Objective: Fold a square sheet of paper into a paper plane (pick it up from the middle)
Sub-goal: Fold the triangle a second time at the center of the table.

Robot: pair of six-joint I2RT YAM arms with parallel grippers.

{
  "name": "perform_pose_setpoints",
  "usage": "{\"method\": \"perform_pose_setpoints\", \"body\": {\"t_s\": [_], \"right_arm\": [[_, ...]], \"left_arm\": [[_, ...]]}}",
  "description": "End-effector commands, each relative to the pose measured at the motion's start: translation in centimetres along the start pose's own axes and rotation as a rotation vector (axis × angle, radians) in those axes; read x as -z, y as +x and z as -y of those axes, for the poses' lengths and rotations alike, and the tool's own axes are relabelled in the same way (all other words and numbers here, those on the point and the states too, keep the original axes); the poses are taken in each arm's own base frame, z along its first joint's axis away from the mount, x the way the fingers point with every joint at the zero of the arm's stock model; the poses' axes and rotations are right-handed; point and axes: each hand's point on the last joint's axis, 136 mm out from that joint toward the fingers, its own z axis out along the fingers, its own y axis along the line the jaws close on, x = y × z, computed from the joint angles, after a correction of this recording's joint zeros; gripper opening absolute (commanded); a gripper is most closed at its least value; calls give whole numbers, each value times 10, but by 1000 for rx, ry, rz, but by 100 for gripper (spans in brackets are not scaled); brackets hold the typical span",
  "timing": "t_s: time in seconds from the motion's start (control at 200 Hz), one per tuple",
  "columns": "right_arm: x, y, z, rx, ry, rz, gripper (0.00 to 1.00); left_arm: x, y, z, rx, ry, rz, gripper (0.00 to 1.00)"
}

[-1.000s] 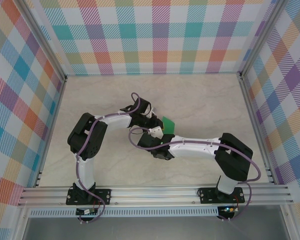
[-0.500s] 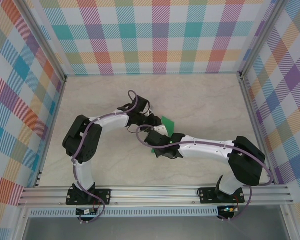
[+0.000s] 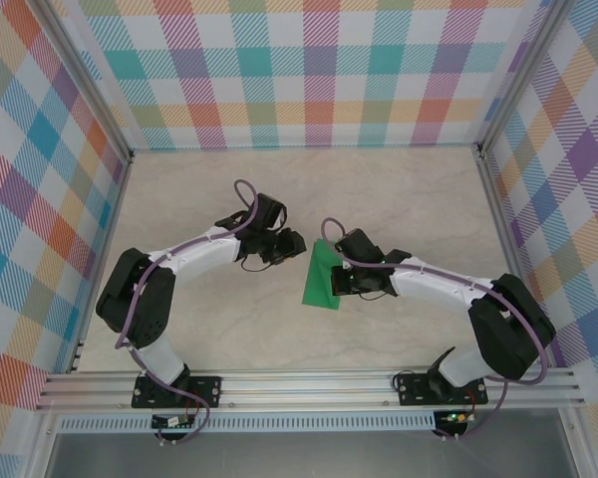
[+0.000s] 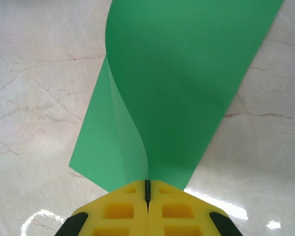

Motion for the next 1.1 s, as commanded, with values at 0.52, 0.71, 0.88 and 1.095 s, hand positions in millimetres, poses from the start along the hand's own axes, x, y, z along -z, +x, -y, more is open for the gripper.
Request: {"method": "perform_pose_setpoints", "body": {"t_s": [0.52,0.71,0.88,1.095], "right_arm": [[-10,-19,10,31,-169,-91,0],[-15,-23,13,66,-163,-119,0],[-20,-24,12,95,-167,-150,0],[-18,-19,8,97,-190,-205,1]], "left_arm": [[-12,43,12,-88,53,-98,27],[-15,47,13,-94,48,-107,26],[-17,49,16,-102,50,-114,26],[-20,54,21,-111,58,-134,26]]}}
